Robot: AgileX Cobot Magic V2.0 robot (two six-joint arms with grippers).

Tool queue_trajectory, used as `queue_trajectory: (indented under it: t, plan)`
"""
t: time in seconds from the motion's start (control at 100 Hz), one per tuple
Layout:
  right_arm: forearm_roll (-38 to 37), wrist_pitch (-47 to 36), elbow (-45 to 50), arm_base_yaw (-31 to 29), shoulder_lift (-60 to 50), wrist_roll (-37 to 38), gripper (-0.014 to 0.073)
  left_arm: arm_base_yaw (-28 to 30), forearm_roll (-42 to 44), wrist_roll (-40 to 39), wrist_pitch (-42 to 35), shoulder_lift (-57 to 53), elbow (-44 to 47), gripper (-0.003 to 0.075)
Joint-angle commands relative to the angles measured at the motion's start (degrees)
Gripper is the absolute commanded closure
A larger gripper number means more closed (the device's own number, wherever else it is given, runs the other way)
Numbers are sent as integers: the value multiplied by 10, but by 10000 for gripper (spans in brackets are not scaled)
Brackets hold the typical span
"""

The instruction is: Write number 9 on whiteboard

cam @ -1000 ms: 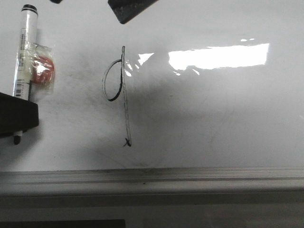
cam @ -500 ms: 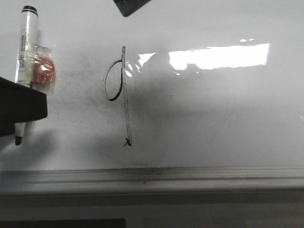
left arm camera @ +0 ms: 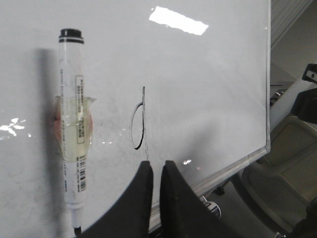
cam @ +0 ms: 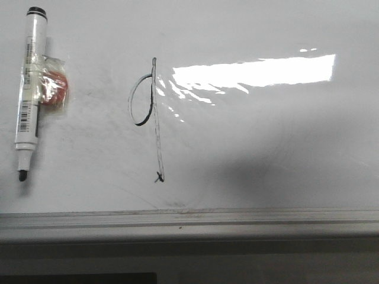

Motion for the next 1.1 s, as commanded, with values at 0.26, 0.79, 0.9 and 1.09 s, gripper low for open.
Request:
queue_trajectory:
  t: [0.26,0.79,0.9,1.09]
  plan:
    - [-59,-196,232,2,-249,-4,657,-1,88,2,6,-99,37,741]
    - [-59,-185,311,2,-343,-4,657,-1,87,2,18,-109,48,741]
    - [-59,-185,311,2,-343,-4,657,-1,87,2,17,-109,52,741]
    - [-59,-185,311,2,-343,-4,657,27,129,2,17,-112,96,741]
